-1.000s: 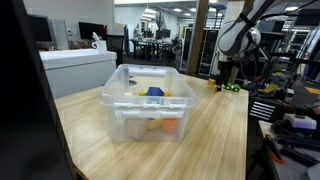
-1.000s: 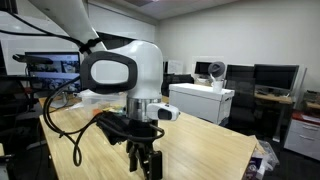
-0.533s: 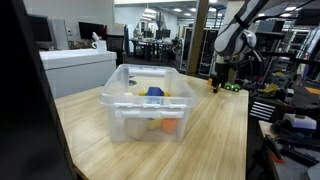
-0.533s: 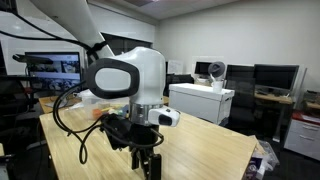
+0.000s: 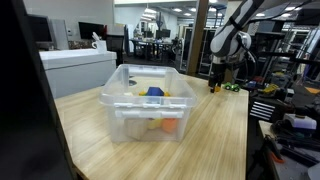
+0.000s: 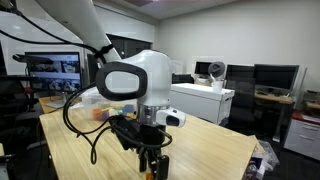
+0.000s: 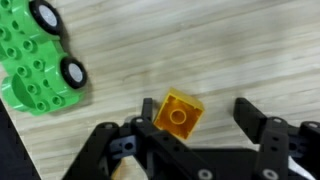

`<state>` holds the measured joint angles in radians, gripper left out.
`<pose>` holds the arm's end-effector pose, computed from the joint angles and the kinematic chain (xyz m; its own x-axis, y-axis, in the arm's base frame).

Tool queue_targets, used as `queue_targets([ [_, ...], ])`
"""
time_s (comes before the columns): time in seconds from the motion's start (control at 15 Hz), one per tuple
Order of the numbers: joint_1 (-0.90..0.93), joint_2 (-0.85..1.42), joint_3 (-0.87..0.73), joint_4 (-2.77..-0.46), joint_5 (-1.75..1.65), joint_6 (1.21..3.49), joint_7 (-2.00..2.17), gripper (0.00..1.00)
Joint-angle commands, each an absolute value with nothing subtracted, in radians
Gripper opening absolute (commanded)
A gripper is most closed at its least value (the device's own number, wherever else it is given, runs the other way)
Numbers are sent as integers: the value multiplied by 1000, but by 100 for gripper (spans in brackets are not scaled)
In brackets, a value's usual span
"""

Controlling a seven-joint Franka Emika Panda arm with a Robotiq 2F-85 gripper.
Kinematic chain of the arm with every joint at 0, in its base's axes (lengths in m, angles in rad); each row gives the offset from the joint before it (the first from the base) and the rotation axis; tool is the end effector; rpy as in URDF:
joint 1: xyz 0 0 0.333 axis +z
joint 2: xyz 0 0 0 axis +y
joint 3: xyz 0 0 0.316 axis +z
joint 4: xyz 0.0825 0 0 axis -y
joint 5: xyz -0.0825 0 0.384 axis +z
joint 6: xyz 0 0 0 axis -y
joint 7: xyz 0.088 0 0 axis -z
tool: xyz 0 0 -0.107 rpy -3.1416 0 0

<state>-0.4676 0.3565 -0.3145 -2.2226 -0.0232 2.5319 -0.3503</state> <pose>0.3867 -0.3870 0.2179 0.9189 -0.3878 -0.0724 -0.3800 -0.9194 0.1019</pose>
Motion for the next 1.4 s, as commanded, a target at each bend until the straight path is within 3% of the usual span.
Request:
queue_targets([
  [0.0, -485, 373, -300, -2200, -6, 2525, -370, 53],
  [0.33, -479, 380, -306, -2183, -17, 2526, -351, 15],
  [0.87, -369, 238, -331, -2089, -101, 2327, -162, 11],
  [1.33, -248, 23, -234, -2032, -50, 2120, -128, 11],
])
